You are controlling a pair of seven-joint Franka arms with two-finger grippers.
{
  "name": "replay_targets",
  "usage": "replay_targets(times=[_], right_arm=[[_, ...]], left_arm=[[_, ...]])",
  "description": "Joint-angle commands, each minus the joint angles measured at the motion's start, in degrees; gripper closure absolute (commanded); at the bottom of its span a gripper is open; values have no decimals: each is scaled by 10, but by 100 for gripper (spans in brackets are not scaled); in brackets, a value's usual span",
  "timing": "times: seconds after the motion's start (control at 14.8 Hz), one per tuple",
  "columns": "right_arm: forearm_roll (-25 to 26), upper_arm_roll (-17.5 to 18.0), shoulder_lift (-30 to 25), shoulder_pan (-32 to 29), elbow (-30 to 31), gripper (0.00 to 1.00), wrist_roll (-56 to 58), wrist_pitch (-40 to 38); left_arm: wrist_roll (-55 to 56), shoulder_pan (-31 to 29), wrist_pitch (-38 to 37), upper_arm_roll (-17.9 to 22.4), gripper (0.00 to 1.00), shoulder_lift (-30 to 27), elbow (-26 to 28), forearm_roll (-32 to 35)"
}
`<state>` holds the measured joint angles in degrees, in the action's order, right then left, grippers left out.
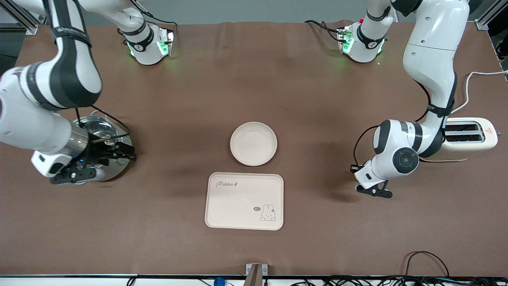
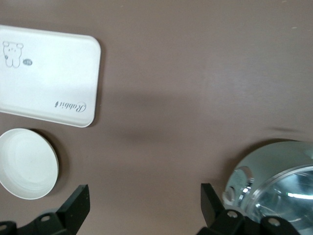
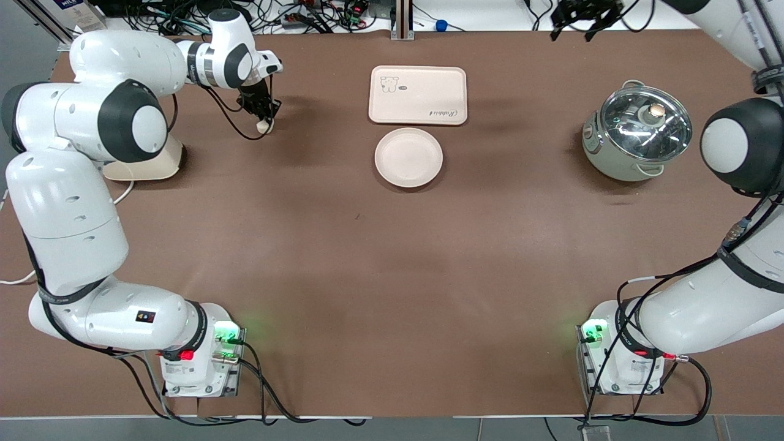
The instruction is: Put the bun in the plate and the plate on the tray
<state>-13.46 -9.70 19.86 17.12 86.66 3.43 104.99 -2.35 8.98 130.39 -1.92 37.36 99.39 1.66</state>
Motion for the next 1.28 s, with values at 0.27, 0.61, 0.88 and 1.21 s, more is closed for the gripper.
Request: replay_targets(times=[0.27,0.61,0.88,1.21], right_arm=[[-47,-4,18,34,-8,0,3,-7],[-47,-4,21,45,-5,0,3,-7],[-47,-4,23,53,-4,0,3,-8],[-47,-4,26,63,-1,0,3,-9]], left_arm=[[136,68,-68,-70,88,-38,-65,8],[359,180,-68,-71,88,-3,-104,1],[501,252,-46,-71,86,36,-115,0],[561,283,-4,-71,55,62,-121,1]])
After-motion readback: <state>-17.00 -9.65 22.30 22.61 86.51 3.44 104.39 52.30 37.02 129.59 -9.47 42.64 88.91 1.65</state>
